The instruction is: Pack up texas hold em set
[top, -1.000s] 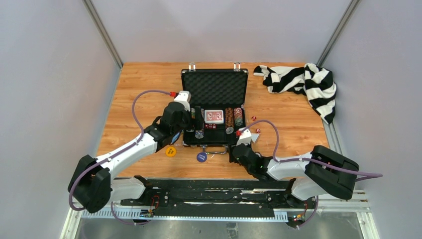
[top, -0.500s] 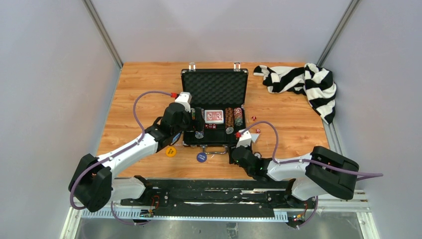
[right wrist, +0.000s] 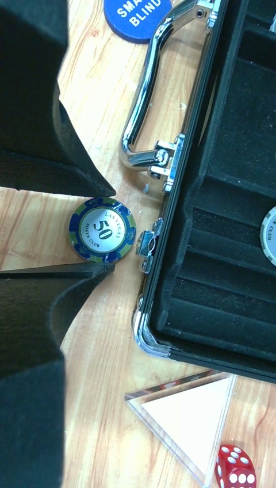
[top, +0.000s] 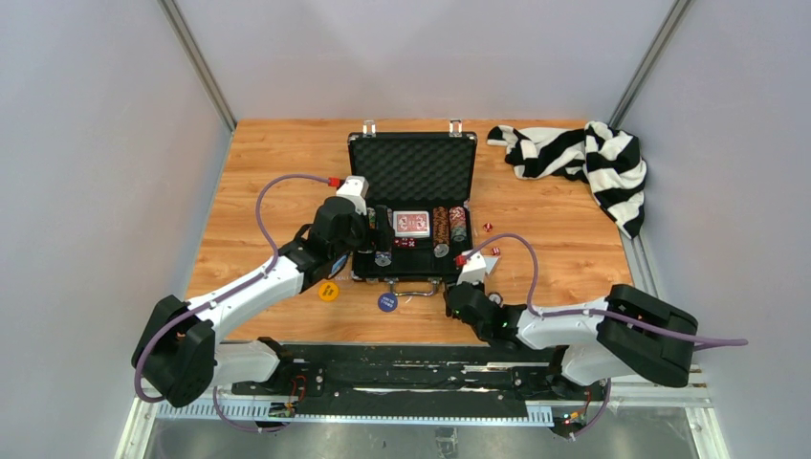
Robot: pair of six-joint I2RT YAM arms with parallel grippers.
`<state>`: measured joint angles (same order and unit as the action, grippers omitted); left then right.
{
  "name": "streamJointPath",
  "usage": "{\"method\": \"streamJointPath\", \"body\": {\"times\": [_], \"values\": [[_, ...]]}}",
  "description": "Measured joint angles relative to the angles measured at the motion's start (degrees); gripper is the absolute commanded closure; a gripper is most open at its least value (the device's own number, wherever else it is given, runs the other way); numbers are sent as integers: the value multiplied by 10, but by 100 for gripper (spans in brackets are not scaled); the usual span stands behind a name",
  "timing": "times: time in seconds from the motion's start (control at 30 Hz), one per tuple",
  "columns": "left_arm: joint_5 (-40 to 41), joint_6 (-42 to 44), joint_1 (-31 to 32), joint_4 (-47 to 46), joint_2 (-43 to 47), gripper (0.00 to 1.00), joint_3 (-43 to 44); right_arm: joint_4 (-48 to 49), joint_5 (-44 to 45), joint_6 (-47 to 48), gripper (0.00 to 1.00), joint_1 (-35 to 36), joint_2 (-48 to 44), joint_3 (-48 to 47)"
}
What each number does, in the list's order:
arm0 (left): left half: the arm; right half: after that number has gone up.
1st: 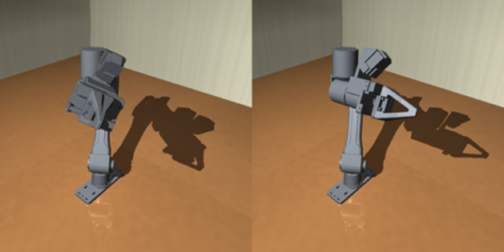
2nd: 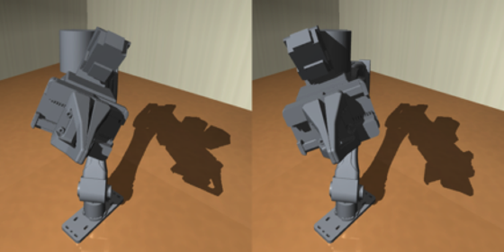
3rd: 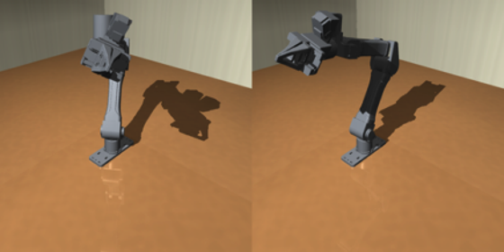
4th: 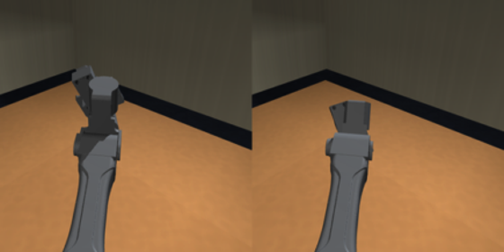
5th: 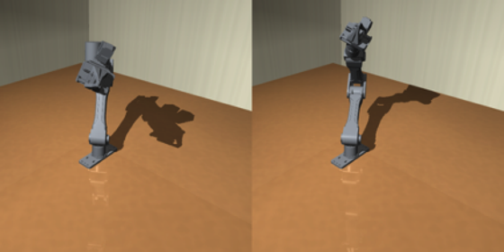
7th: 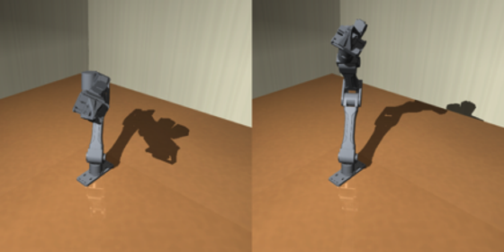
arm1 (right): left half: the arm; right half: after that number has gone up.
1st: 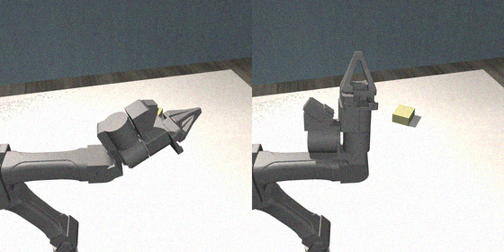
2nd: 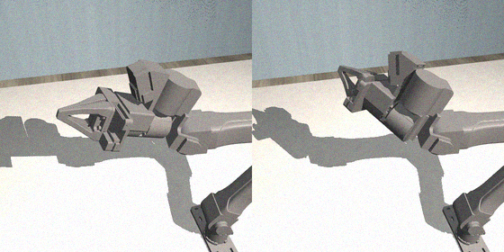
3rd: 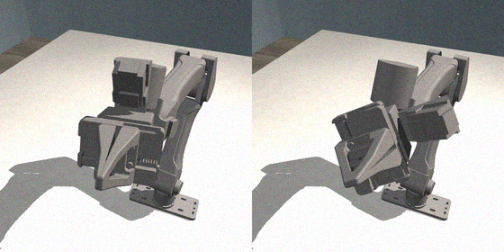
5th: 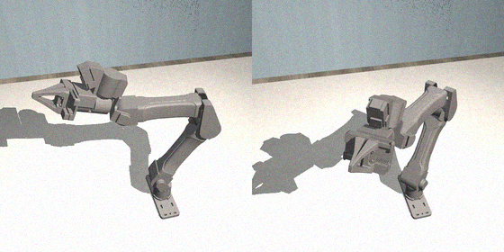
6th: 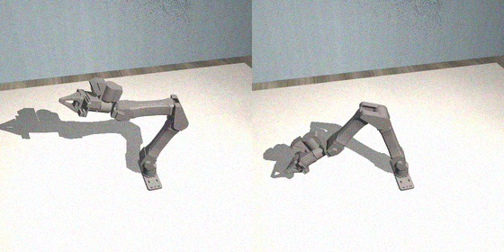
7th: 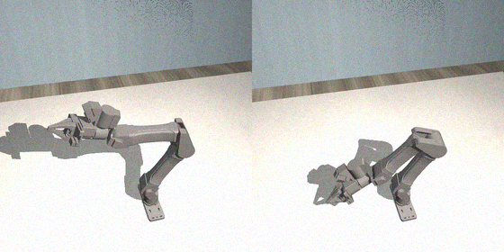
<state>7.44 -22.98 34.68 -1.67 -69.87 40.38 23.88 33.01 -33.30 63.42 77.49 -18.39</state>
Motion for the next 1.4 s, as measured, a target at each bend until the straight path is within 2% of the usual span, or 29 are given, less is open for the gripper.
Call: {"method": "streamJointPath", "body": {"times": [0.37, 0.57, 0.93, 1.07, 1.23, 1.4], "values": [[-14, -7, 0, 4, -6, 7, 1, -118, -23, 17, 60, 3, -88, 6], [-54, -20, 0, 26, -30, 7, 19, -163, -41, 49, 59, 3, -123, 6], [-201, -56, 0, 30, -63, 9, 56, -190, -71, 109, 59, -3, -189, 6], [-283, -64, 0, 32, -87, 6, 80, -191, -88, 133, 59, -3, -217, 6], [-404, -124, 0, -31, -118, 9, 84, -191, -106, 171, 57, -3, -256, 4], [-488, -177, 0, -83, -146, 12, 84, -191, -121, 205, 57, -5, -284, -7]]}}
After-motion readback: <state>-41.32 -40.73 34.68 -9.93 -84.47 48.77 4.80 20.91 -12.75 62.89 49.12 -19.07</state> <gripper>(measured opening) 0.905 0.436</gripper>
